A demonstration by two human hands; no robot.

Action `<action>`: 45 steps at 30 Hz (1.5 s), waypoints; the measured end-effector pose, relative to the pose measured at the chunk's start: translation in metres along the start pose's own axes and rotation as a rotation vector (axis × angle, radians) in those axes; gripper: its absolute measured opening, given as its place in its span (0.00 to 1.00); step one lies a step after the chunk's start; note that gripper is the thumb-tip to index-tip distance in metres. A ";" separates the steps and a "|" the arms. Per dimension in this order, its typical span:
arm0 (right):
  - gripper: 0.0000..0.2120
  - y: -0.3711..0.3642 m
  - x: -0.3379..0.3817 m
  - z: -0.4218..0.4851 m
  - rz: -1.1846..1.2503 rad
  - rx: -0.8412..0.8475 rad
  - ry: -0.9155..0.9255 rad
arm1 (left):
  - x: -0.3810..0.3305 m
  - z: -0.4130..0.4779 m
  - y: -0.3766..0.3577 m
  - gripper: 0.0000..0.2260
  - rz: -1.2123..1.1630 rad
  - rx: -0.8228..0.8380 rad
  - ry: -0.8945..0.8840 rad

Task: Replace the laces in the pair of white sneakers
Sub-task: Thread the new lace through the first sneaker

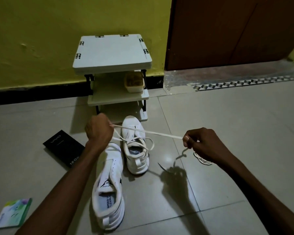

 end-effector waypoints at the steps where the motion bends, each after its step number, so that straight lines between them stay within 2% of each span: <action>1: 0.15 -0.001 0.002 0.001 0.001 0.013 0.014 | -0.005 -0.003 -0.002 0.02 -0.027 0.032 -0.067; 3: 0.15 -0.003 0.008 0.004 0.014 0.045 0.042 | -0.028 -0.021 -0.002 0.05 -0.191 0.169 -0.321; 5: 0.15 -0.005 0.016 0.009 0.032 0.070 0.070 | -0.056 -0.048 -0.002 0.07 -0.385 0.405 -0.548; 6: 0.15 -0.006 0.020 0.012 0.035 0.081 0.083 | -0.068 -0.059 -0.004 0.07 -0.432 0.516 -0.617; 8: 0.15 -0.008 0.028 0.017 0.032 0.103 0.106 | -0.083 -0.072 -0.012 0.07 -0.467 0.598 -0.679; 11: 0.15 -0.011 0.037 0.022 0.028 0.122 0.106 | -0.084 -0.072 -0.021 0.06 -0.474 0.527 -0.639; 14: 0.15 -0.016 0.038 0.023 0.047 0.145 0.078 | -0.071 -0.060 -0.022 0.06 -0.424 0.364 -0.530; 17: 0.15 -0.017 0.033 0.020 0.043 0.154 0.031 | -0.040 -0.034 -0.015 0.05 -0.331 0.156 -0.330; 20: 0.16 -0.018 0.029 0.016 0.034 0.171 0.017 | 0.007 -0.008 -0.001 0.03 -0.194 -0.019 -0.052; 23: 0.16 -0.022 0.032 0.017 0.025 0.202 0.022 | 0.041 -0.002 0.009 0.02 -0.083 -0.049 0.138; 25: 0.16 -0.025 0.037 0.020 0.032 0.205 0.045 | 0.039 -0.009 0.009 0.02 -0.056 -0.005 0.105; 27: 0.15 -0.026 0.045 0.024 0.041 0.213 0.079 | 0.017 -0.024 0.008 0.05 -0.214 0.110 -0.106; 29: 0.15 -0.029 0.053 0.028 0.038 0.229 0.116 | -0.010 -0.042 0.006 0.06 -0.454 0.317 -0.337; 31: 0.15 -0.031 0.059 0.032 0.016 0.241 0.141 | -0.033 -0.059 -0.001 0.03 -0.631 0.546 -0.406; 33: 0.14 -0.033 0.063 0.037 -0.020 0.263 0.149 | -0.045 -0.065 -0.007 0.02 -0.672 0.622 -0.452; 39: 0.16 -0.038 0.067 0.036 -0.014 0.309 0.113 | -0.041 -0.066 -0.009 0.03 -0.558 0.570 -0.435; 42: 0.17 -0.039 0.069 0.034 0.015 0.285 0.106 | -0.031 -0.059 -0.005 0.05 -0.403 0.346 -0.354; 45: 0.17 -0.038 0.064 0.035 0.043 0.221 0.063 | -0.006 -0.043 0.005 0.09 -0.328 0.171 -0.193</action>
Point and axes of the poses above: each hand's wrist, its own z-axis towards the middle knuckle, its own y-axis out of the back of the hand, x = y × z, the point moved 2 cm from there along z, towards the middle knuckle, and after that the axes turned 7 degrees about x, right-handed, at the moved point
